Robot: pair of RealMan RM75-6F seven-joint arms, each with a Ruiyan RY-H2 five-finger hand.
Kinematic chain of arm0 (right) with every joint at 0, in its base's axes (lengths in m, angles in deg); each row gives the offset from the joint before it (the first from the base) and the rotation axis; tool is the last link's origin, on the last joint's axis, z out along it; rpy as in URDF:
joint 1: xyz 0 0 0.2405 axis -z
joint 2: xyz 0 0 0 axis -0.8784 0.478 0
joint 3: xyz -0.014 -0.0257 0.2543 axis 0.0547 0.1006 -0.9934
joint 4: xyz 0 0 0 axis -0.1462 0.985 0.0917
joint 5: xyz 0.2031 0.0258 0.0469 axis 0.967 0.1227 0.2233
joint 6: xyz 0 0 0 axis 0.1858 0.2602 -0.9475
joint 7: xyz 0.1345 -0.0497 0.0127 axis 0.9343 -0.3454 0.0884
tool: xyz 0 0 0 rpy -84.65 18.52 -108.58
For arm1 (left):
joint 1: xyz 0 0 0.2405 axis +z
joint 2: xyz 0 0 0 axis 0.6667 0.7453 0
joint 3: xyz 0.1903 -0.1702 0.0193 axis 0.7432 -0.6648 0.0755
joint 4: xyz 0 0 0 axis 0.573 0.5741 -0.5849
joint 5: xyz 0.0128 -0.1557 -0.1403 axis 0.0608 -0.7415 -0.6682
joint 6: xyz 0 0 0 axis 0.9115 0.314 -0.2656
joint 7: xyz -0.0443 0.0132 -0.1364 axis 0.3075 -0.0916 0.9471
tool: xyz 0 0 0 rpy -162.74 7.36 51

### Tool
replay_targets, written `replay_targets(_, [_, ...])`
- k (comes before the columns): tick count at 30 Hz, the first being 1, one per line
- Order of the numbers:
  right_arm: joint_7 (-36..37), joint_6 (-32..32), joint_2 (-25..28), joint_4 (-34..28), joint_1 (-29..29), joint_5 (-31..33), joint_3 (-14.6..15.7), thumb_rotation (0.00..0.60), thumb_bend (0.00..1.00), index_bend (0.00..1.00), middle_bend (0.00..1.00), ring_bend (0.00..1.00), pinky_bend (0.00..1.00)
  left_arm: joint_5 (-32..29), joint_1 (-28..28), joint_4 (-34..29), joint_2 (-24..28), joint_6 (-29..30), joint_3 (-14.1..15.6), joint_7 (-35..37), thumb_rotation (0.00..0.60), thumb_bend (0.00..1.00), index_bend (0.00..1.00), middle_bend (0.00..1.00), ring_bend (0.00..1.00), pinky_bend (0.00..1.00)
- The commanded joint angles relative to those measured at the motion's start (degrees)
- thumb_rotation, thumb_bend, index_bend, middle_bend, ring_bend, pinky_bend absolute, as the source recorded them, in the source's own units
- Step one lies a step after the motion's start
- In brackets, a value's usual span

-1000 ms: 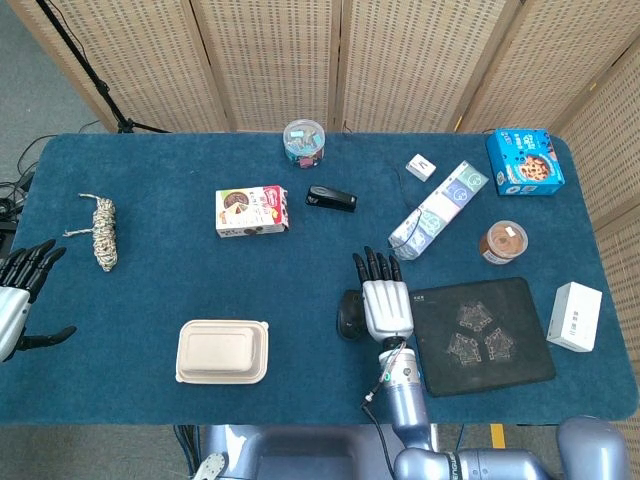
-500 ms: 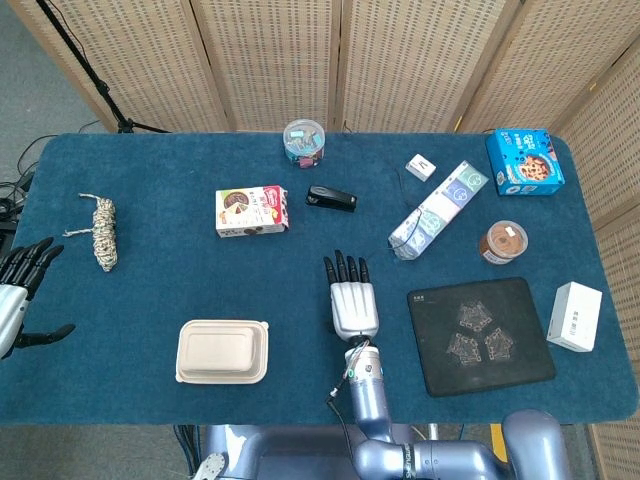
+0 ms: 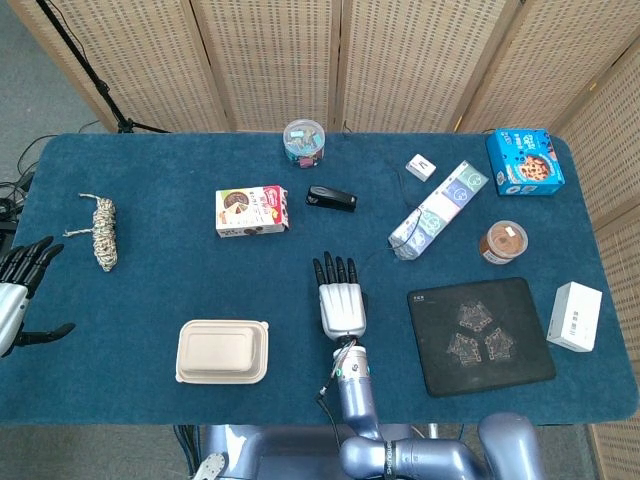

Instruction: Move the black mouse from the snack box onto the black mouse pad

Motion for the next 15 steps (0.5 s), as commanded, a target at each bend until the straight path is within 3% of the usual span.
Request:
replay_targets(1, [-0.2, -0.2, -0.4, 0.9, -0.2, -0.4, 0.1, 0.600, 0.00, 0.00, 0.00, 0.00, 0.00, -0.1, 0.0, 0.0, 0.0, -0.2, -0.1, 0.0, 0.600, 0.04, 0.00, 0.00, 0.00, 0.00])
replay_targets(15, [-4.3, 2.5, 2.6, 0.2, 3.1, -1.0, 2.4, 0.600, 0.00, 0.00, 0.00, 0.00, 0.00, 0.2, 0.1, -0.4, -0.2, -1.1, -0.4, -1.1, 0.600, 0.04, 0.00, 0.00, 0.00, 0.00])
